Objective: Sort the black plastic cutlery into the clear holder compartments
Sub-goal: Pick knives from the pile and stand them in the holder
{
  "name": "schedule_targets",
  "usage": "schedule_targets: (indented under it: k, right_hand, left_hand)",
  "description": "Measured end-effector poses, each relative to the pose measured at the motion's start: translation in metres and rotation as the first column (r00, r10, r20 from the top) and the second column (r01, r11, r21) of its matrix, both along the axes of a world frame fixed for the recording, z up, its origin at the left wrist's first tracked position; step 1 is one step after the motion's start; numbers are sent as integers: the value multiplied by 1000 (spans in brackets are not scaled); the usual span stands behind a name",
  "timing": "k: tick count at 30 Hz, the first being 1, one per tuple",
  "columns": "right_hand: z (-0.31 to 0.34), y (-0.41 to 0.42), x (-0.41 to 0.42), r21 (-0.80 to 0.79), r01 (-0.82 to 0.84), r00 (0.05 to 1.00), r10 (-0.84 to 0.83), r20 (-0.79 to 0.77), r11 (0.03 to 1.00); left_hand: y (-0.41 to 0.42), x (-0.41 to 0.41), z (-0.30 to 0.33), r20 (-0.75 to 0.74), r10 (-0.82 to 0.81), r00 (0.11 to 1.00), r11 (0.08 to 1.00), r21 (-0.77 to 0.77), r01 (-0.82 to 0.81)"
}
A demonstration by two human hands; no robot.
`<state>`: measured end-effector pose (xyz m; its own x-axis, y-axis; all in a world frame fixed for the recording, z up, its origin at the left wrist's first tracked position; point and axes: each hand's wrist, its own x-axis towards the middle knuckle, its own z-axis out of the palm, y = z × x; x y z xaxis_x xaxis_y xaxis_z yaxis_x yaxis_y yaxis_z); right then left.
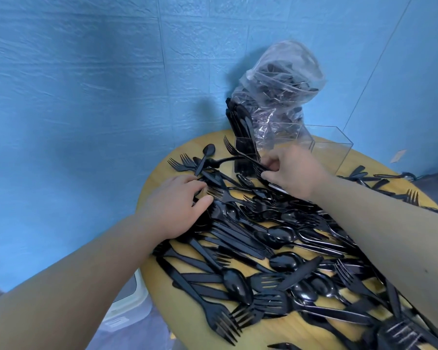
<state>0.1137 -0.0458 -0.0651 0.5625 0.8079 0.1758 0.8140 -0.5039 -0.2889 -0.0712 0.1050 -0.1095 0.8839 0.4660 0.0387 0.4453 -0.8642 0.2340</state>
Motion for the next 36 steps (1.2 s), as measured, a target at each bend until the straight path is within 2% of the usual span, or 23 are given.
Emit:
schedule_targets:
  k: [10, 20, 24, 28, 31, 33, 36]
  right_hand:
    - [8, -35, 4, 10, 58, 996, -57, -69, 998]
    - [17, -108, -10, 125, 59, 991, -43, -126, 990]
    - [23, -152, 14, 224, 172, 984, -157, -82, 959]
    - [27, -202, 54, 309, 367, 925, -378, -26, 877]
    - [21, -228, 95, 252, 461, 875, -484, 32, 851]
    - [13, -235, 127, 161, 476, 869, -491, 68, 865]
    - [-1, -236, 165, 79, 502, 862, -506, 40, 861]
  left_hand:
    - [-19, 5, 16, 47, -55, 997, 998, 33, 54]
    - [-85, 45, 36, 144, -270, 952, 962, 92, 259]
    - [-122, 84, 41, 152, -390, 908, 920, 119, 375]
    - [-153, 128, 43, 138, -464, 875, 884, 133, 448]
    - [-172, 162, 46, 144, -486, 862, 872, 136, 469]
    - [-185, 187, 49, 130, -499, 857, 865, 136, 483]
    - [-203, 227, 49, 89, -530, 844, 845, 142, 515]
